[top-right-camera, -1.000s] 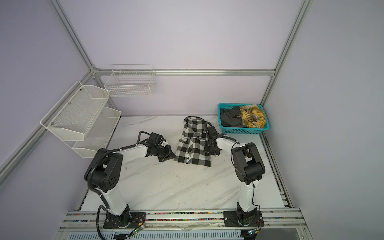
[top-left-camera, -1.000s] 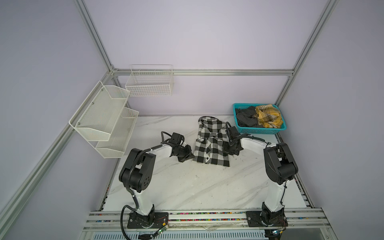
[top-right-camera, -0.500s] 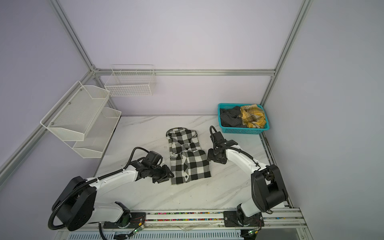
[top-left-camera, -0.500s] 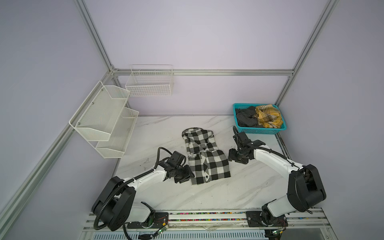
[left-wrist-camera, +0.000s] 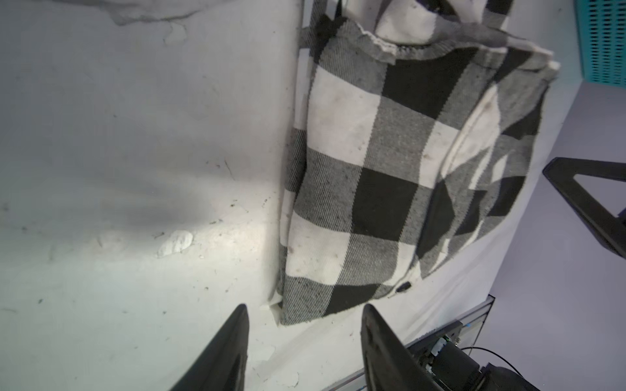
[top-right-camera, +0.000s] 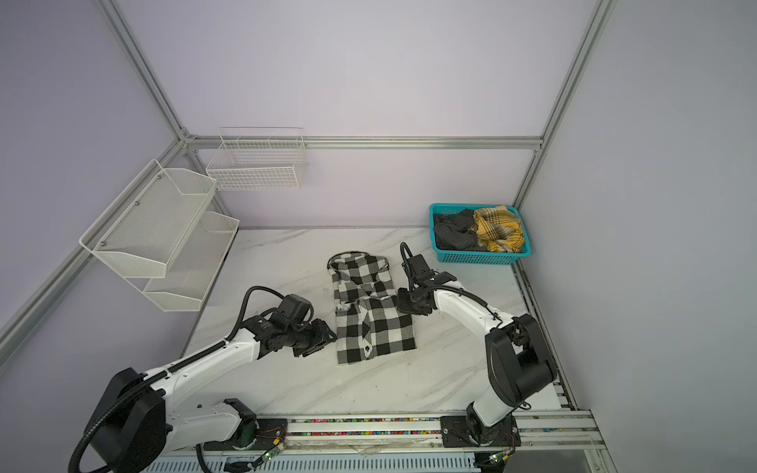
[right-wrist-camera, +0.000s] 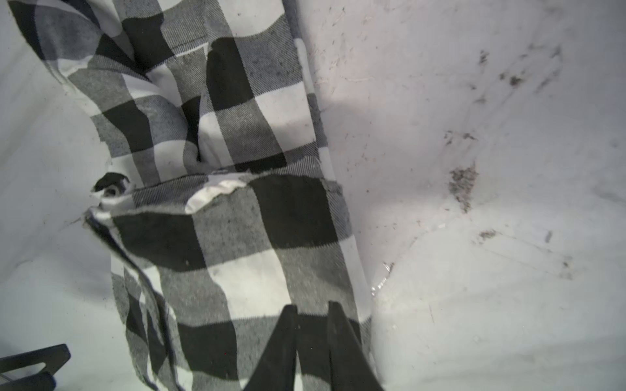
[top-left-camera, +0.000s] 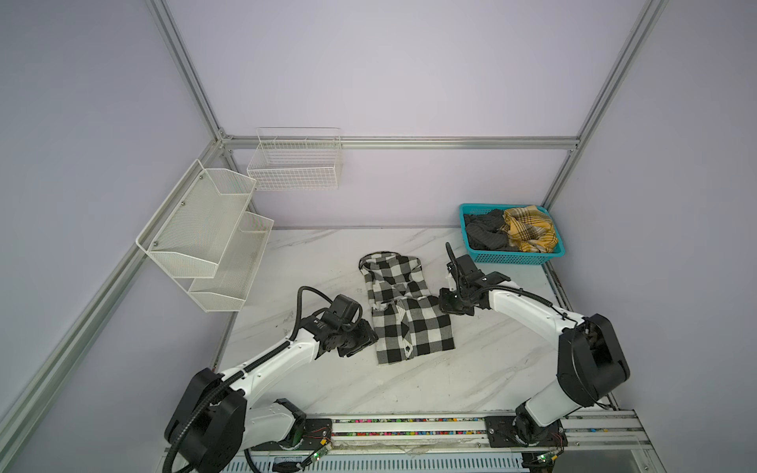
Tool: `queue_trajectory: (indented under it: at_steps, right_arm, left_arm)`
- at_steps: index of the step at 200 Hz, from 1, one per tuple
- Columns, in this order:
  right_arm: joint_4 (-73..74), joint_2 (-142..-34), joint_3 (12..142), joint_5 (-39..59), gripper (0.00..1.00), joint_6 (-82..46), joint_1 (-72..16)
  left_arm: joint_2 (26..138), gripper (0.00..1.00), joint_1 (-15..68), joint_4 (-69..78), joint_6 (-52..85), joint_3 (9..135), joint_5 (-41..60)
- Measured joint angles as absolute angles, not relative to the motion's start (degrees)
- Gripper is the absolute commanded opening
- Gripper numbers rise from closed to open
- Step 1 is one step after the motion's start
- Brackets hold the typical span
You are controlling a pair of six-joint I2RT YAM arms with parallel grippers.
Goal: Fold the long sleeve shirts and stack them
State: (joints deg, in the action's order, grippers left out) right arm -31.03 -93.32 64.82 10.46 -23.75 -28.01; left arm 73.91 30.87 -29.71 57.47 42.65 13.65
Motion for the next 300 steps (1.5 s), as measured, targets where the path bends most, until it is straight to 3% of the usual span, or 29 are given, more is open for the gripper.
queue_trajectory:
  at_steps: [36,99,134,159,173,263,279,300]
  right_arm:
    - [-25.39,-103.53,68.53,11.88,0.14,-24.38,-29.98]
    - [-20.12,-113.25,74.65,13.72,0.12,-25.67,-31.79]
    - [-22.02,-113.03,75.79,12.62,0.16,-26.35,-32.23]
    - [-25.15,-111.26,77.30,11.11,0.41,-26.98,-32.23]
    - [-27.07,-108.99,77.84,10.07,0.48,-27.70,-32.23]
    - [-34.02,-93.95,70.96,4.82,0.51,-28.01,-31.48]
    - [-34.46,-93.51,67.79,4.91,0.52,-27.55,-31.42]
    - [-34.54,-93.54,63.88,5.15,0.52,-26.17,-31.42]
  left_arm:
    - [83.15,0.37,26.61,-27.66,56.49,48.64,13.61]
    - [94.43,0.38,28.12,-25.74,55.29,61.23,17.82]
    - [98.35,0.38,30.92,-24.14,54.19,66.61,19.88]
    - [103.07,0.38,30.28,-22.94,53.89,70.30,21.61]
    - [106.24,0.37,29.47,-22.68,53.67,72.97,22.28]
    - [112.25,0.29,26.55,-27.73,51.22,77.47,19.07]
    - [111.77,0.33,26.24,-28.42,50.68,76.82,18.22]
    - [108.73,0.45,26.20,-30.52,49.58,75.37,16.67]
